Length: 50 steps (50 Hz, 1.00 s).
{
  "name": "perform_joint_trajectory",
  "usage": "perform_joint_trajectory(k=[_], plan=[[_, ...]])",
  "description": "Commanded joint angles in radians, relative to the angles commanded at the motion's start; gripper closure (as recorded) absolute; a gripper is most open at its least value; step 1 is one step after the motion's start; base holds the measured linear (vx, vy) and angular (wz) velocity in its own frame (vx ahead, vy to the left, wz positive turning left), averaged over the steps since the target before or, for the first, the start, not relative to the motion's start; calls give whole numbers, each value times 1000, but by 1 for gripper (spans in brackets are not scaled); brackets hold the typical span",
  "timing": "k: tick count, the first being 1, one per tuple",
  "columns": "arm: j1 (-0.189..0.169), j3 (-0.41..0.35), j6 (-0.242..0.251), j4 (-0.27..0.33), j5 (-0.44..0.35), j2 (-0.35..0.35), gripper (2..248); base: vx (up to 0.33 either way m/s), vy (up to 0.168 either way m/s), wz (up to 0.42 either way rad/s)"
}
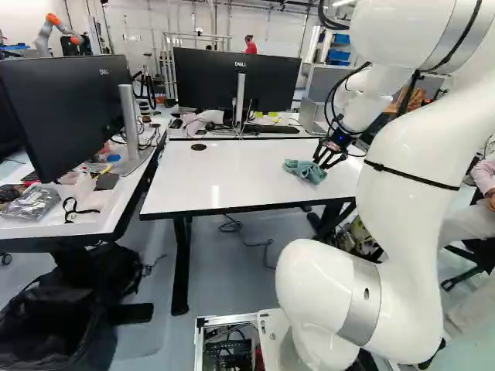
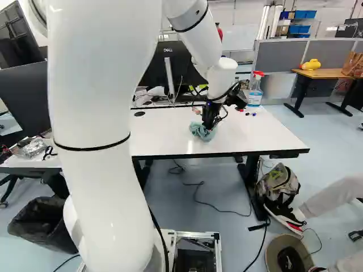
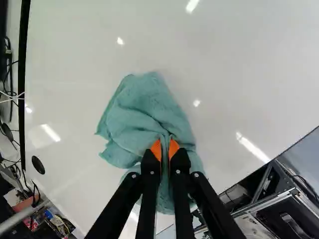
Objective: Clean the table with the green towel
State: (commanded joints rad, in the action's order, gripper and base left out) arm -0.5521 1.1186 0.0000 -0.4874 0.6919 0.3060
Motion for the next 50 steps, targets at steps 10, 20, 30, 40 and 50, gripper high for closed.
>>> perform_joint_trajectory(k=[10, 20, 30, 40, 50], plan=[[27, 45, 0, 0, 0, 35, 213, 0, 0, 0], [60, 61, 0, 0, 0, 47, 213, 0, 0, 0], [90, 44, 0, 0, 0, 34, 213, 0, 0, 0], [113, 7, 0, 0, 0, 6, 213, 0, 0, 0], [125, -41, 0, 0, 0, -33, 213, 0, 0, 0]])
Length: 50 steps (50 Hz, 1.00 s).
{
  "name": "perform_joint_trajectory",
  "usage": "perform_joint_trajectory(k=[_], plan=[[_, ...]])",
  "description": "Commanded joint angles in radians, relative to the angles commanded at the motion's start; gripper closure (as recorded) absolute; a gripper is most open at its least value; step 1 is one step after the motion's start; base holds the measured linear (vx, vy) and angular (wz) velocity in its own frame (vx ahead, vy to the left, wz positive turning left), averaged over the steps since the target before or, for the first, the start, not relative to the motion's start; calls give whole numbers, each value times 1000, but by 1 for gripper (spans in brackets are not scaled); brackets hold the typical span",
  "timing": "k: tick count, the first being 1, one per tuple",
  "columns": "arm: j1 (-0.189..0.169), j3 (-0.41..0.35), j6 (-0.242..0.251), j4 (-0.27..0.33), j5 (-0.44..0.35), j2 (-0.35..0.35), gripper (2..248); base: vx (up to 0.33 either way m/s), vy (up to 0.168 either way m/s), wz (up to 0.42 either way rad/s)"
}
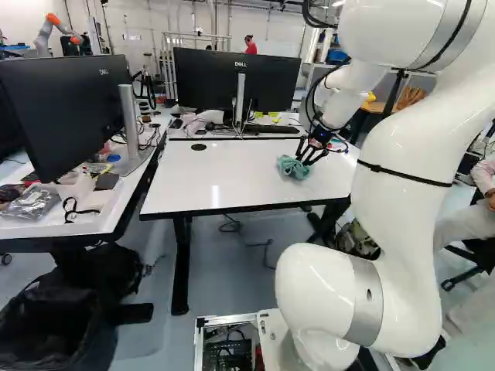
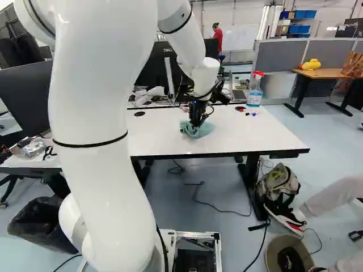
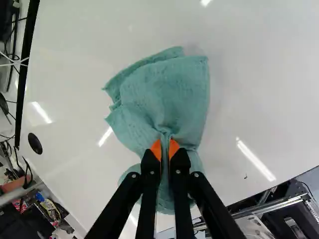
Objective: Clean the table with the green towel
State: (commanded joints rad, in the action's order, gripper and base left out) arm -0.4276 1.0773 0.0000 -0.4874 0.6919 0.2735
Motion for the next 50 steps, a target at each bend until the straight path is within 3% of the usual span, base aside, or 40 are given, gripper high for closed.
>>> perform_joint_trajectory(k=[27, 50], plan=[[-29, -142, 0, 0, 0, -117, 213, 0, 0, 0], [-92, -252, 0, 0, 0, -214, 213, 0, 0, 0]])
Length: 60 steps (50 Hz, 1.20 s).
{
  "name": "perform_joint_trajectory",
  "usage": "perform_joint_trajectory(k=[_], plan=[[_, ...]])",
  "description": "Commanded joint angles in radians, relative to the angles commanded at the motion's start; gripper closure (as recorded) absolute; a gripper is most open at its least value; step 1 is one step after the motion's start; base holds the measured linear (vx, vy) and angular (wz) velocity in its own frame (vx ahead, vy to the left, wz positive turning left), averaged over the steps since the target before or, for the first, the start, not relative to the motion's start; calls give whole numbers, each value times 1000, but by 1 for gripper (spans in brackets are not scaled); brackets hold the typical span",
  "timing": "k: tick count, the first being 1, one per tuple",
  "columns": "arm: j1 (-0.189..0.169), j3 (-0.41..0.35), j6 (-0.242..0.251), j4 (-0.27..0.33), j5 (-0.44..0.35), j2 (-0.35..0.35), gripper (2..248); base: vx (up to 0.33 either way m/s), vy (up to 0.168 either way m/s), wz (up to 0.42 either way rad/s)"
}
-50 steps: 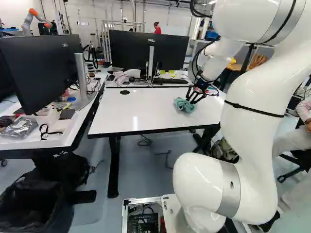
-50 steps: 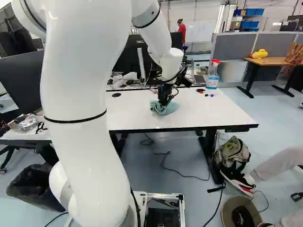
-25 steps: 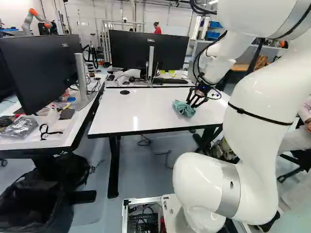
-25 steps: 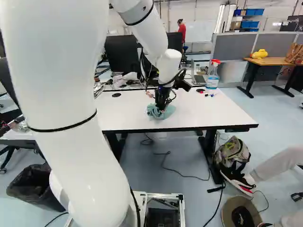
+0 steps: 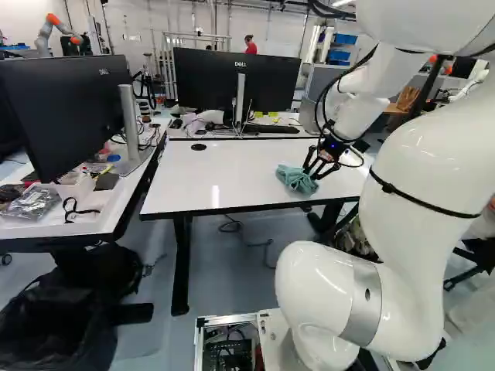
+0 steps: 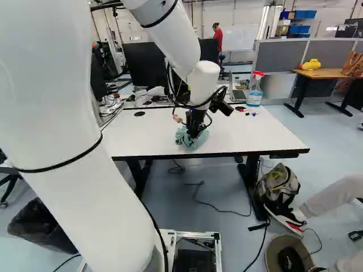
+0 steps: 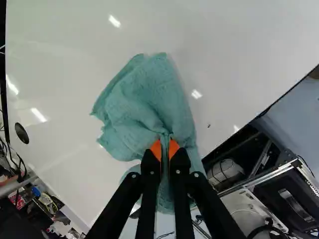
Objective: Clean the table with the green towel
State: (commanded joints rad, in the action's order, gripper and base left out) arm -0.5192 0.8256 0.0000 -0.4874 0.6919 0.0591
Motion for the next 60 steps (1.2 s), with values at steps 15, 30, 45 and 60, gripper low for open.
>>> perform_joint_trajectory(k=[15, 30, 45, 60], plan=[[-69, -22, 0, 0, 0, -21, 213, 0, 0, 0], [-138, -11, 0, 0, 0, -10, 213, 0, 0, 0], [-156, -3, 0, 0, 0, -7, 213, 0, 0, 0], [-111, 13, 0, 0, 0, -34, 213, 0, 0, 0]])
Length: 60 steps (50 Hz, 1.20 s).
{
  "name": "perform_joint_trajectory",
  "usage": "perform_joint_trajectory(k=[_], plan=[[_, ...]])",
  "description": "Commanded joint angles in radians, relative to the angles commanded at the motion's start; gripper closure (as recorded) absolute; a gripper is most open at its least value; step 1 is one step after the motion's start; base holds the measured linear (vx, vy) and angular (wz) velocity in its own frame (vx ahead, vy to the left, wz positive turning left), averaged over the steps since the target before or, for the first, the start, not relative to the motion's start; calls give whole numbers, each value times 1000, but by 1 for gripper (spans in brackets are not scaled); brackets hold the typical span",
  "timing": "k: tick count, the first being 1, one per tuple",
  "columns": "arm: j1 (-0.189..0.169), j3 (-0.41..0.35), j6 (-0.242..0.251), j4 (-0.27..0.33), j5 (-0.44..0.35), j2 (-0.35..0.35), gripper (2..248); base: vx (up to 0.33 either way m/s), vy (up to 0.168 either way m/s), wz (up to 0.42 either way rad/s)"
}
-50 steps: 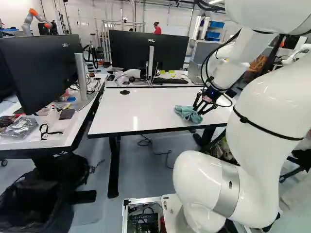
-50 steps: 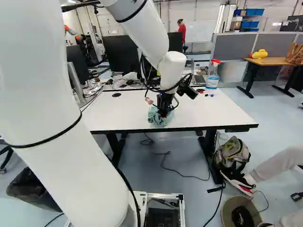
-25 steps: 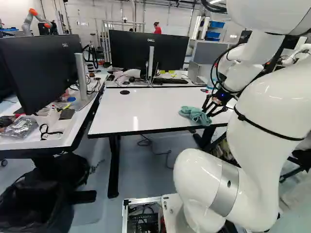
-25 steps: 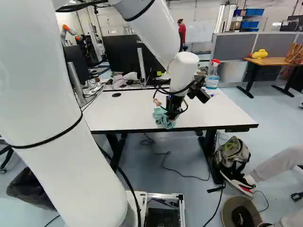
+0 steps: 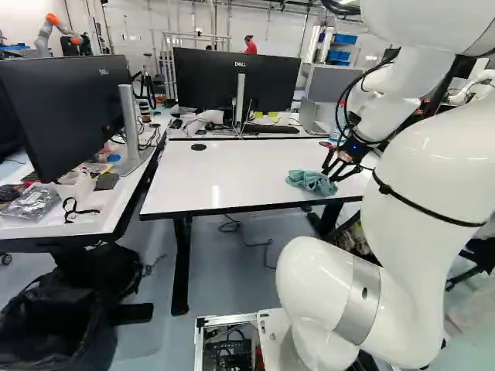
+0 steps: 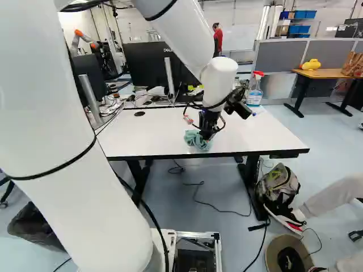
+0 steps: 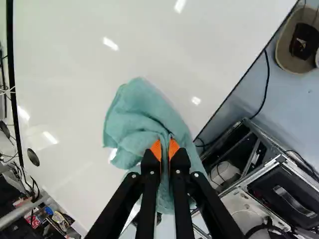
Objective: Clean the table with the green towel
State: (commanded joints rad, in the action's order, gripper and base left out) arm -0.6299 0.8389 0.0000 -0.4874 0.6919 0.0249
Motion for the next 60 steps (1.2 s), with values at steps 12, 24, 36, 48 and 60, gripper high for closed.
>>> perform_joint_trajectory(k=[12, 24, 36, 48, 60], plan=[[58, 9, 0, 0, 0, -30, 213, 0, 0, 0], [114, 7, 0, 0, 0, -71, 213, 0, 0, 0], [166, -2, 0, 0, 0, -100, 213, 0, 0, 0], [215, -17, 0, 0, 0, -116, 213, 0, 0, 0], [266, -30, 0, 0, 0, -129, 213, 0, 0, 0]])
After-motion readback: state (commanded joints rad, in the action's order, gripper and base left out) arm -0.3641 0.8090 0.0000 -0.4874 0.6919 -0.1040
